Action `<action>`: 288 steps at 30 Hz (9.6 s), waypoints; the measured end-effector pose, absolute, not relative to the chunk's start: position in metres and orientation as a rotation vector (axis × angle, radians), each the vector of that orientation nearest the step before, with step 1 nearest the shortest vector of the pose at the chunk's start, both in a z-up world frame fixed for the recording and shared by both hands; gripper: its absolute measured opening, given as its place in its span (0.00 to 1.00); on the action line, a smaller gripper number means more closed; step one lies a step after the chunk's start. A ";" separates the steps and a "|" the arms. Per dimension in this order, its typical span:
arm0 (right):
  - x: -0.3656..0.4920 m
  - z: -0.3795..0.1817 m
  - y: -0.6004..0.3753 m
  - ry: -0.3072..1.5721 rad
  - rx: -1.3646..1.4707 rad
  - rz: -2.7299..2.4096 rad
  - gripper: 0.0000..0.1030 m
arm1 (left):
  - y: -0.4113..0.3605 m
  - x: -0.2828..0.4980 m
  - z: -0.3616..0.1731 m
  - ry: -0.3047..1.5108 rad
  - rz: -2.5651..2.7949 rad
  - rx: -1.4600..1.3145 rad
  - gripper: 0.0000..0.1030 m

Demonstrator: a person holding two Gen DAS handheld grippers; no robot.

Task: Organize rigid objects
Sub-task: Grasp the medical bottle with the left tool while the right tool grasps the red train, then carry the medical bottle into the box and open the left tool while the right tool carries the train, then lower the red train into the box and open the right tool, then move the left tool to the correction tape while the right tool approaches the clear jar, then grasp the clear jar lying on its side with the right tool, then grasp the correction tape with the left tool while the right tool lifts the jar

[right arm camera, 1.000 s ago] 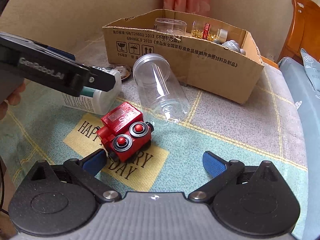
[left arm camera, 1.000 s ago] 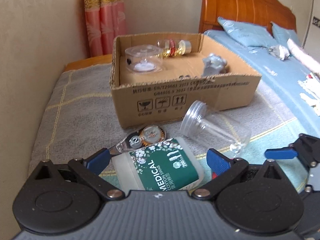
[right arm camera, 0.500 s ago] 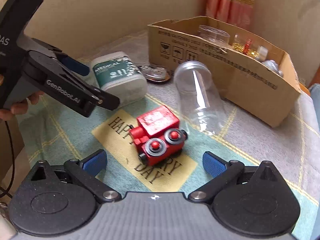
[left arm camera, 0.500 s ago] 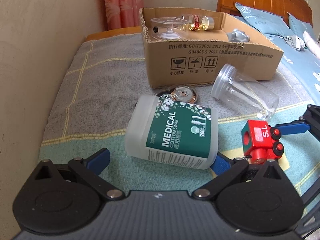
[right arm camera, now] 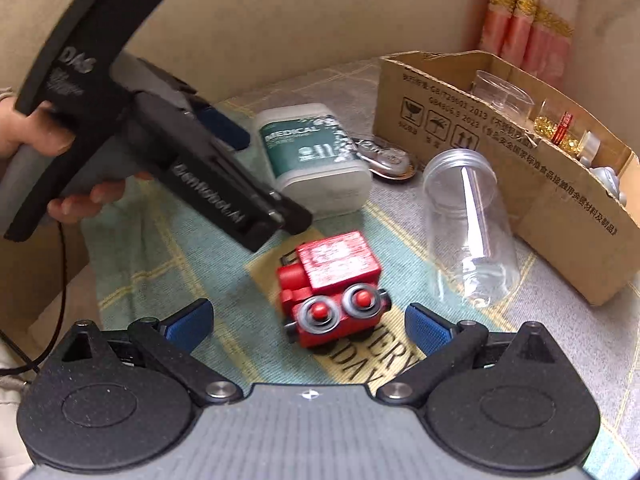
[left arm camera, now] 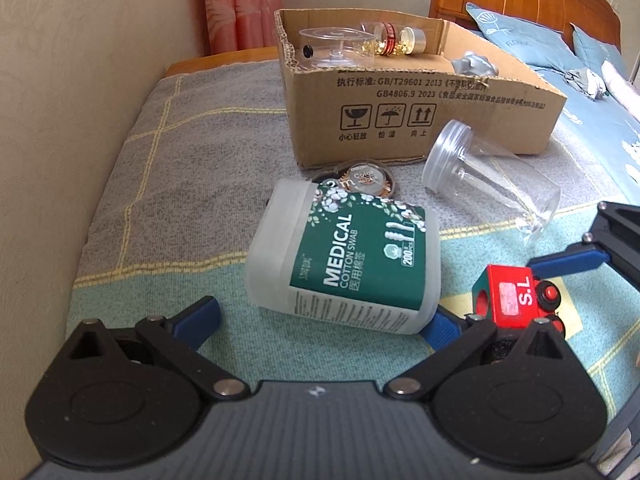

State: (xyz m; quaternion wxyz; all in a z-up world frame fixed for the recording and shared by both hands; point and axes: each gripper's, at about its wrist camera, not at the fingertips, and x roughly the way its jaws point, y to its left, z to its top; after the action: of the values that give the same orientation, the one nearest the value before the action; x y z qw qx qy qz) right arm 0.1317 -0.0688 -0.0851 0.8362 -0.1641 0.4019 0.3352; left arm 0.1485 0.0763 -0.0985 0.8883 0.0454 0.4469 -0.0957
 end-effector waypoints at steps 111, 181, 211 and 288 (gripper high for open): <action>0.284 0.047 -0.150 0.808 -0.319 0.400 0.55 | 0.029 0.223 0.012 0.695 -0.178 0.145 0.92; 0.187 -0.069 -0.142 0.928 -0.085 -0.031 1.00 | 0.078 0.174 -0.053 0.850 -0.071 0.066 0.92; 0.165 -0.078 -0.138 0.969 0.036 0.264 1.00 | 0.077 0.207 -0.095 0.890 -0.060 0.099 0.99; 0.182 -0.091 -0.142 0.886 -0.057 0.041 1.00 | 0.069 0.202 -0.102 0.845 -0.118 0.046 0.98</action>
State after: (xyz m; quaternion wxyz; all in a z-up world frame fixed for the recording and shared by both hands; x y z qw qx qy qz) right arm 0.1822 -0.1416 -0.0912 0.9030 -0.0277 0.4284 0.0196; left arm 0.2020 0.0691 -0.1020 0.9102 0.0221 0.4095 -0.0571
